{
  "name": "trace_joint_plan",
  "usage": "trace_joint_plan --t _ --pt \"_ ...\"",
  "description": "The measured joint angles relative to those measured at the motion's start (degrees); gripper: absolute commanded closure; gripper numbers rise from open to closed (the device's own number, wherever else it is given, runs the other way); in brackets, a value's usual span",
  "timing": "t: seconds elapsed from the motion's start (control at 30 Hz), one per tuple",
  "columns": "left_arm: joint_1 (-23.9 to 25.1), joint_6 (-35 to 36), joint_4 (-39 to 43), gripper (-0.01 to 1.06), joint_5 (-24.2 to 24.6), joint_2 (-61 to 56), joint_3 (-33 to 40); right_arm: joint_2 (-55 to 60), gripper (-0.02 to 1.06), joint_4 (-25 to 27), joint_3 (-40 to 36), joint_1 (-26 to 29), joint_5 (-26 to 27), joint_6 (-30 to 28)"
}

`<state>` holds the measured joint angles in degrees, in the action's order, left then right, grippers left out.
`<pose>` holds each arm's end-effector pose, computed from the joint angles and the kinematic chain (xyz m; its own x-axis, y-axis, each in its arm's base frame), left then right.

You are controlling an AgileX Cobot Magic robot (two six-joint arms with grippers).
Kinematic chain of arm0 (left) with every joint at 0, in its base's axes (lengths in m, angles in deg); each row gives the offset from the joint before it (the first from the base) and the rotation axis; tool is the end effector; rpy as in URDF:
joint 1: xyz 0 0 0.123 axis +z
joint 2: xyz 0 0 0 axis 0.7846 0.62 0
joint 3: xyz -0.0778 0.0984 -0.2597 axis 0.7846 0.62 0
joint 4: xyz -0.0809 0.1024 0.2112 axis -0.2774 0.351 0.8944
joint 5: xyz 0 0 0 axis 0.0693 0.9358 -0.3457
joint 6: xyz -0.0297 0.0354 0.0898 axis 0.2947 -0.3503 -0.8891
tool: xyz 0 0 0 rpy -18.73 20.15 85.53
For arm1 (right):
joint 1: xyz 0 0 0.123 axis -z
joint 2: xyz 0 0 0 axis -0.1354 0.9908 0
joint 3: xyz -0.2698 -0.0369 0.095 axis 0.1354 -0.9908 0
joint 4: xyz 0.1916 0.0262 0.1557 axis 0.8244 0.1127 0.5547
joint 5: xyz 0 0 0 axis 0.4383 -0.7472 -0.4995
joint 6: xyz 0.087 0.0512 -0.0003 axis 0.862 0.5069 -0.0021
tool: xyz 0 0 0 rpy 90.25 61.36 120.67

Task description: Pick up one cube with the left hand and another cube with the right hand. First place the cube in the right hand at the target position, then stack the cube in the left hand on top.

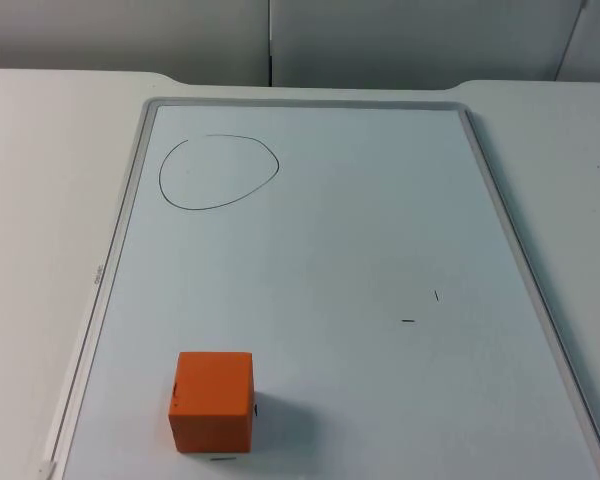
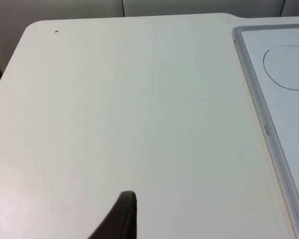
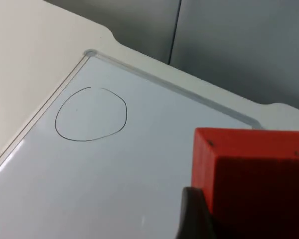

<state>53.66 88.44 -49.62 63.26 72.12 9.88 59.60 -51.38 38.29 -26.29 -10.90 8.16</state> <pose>-0.0053 0.0014 0.2744 -0.4650 0.0153 -0.8852 -0.0335 0.9988 0.0348 0.2258 0.1290 0.4203 -0.4865 -0.3794 -0.7870 -0.4432 0.8835 -0.1519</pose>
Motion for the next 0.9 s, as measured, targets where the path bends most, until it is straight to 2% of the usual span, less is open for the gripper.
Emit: trace_joint_plan --t 0.13,0.23,0.47,0.63,0.77,0.9 --pt "0.0 0.0 0.0 0.00 0.0 0.0 0.0 -5.5 1.05 1.7 0.0 0.0 -2.2 -3.0" --pt "0.0 0.0 0.0 0.00 0.0 0.0 0.0 -11.0 1.05 2.7 0.0 0.0 -2.2 -3.9" --pt "0.0 0.0 0.0 0.00 0.0 0.0 0.0 -14.6 1.05 4.0 0.0 0.0 -1.0 -5.0" --pt "0.0 0.0 0.0 0.00 0.0 0.0 0.0 -14.6 1.05 4.2 0.0 0.0 2.6 -5.1" --pt "0.0 0.0 0.0 0.00 0.0 0.0 0.0 -14.6 1.05 5.2 0.0 0.0 7.4 -5.2" --pt "0.0 0.0 0.0 0.00 0.0 0.0 0.0 -14.6 1.05 5.2 0.0 0.0 8.4 -5.4"
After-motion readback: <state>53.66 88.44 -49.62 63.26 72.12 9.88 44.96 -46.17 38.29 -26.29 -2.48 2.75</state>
